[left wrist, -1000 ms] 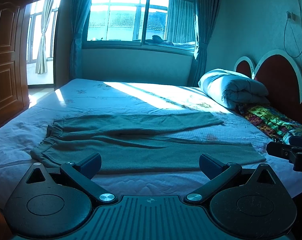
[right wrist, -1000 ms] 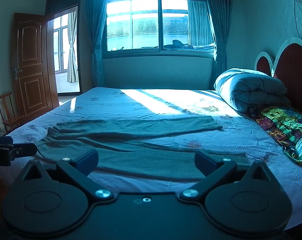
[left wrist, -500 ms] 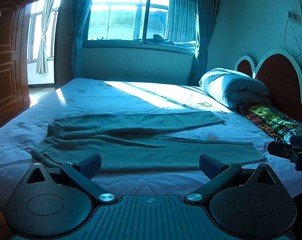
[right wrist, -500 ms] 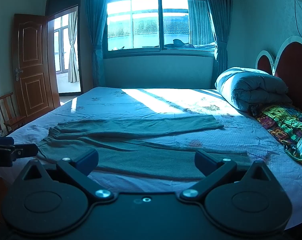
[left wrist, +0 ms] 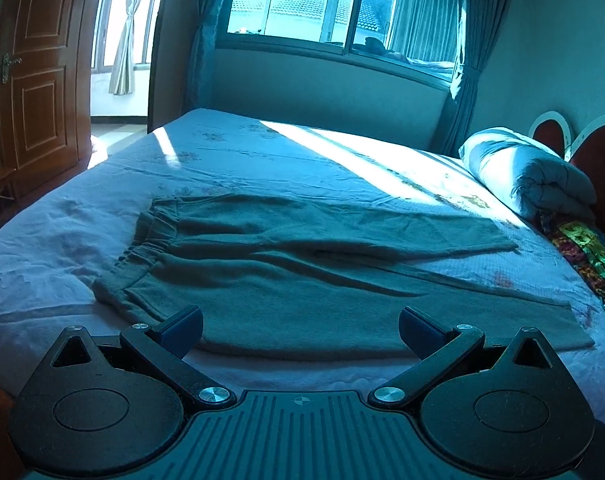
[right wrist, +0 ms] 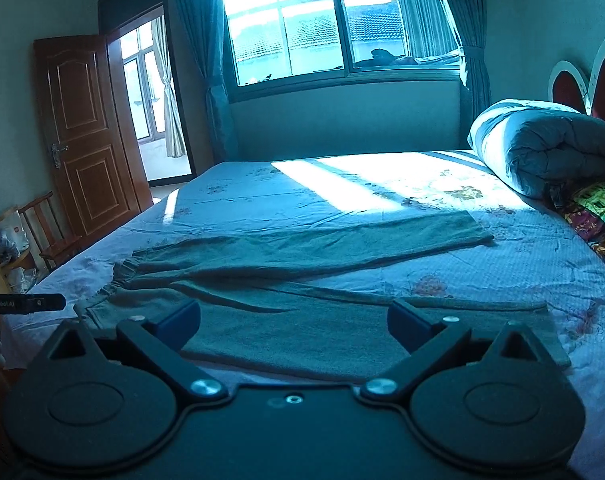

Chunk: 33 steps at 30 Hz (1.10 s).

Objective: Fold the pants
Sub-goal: 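Lower the left gripper onto the pants waistband and close it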

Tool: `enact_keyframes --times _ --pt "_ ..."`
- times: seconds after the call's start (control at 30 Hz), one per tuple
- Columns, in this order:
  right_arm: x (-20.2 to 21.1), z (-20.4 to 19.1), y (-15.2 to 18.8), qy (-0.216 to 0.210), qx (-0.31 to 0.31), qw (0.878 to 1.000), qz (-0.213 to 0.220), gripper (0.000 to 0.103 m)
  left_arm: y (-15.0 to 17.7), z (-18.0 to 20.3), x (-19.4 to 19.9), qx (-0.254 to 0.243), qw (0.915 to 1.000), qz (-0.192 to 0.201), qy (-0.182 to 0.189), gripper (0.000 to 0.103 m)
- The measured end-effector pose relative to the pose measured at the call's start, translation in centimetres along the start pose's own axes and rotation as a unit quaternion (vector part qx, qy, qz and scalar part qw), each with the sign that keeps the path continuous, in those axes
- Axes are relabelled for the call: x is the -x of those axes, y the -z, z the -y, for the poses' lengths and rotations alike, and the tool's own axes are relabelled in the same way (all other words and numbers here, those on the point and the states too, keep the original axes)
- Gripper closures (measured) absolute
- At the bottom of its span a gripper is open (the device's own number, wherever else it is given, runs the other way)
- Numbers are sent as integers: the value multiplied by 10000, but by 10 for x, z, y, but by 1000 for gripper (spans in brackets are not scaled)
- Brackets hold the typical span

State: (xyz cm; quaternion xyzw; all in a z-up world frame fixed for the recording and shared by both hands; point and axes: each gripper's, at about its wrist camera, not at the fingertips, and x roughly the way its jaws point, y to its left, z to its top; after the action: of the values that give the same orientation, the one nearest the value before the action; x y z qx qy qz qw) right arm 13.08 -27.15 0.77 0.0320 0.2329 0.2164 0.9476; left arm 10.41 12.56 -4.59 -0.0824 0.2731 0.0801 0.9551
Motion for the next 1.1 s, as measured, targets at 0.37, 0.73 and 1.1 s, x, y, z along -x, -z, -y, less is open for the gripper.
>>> enact_keyframes --times 0.37,0.73,1.1 --pt "-162 -1 -64 7 168 9987 -476 12 -76 -134 -169 168 9983 -231 -500 0" --pt "-327 0 -95 141 455 9954 -832 12 -115 -227 -387 683 9914 -1101 -173 2" --pt "-394 26 -84 179 322 9923 -1183 11 -127 -223 -455 404 9878 -1462 360 66"
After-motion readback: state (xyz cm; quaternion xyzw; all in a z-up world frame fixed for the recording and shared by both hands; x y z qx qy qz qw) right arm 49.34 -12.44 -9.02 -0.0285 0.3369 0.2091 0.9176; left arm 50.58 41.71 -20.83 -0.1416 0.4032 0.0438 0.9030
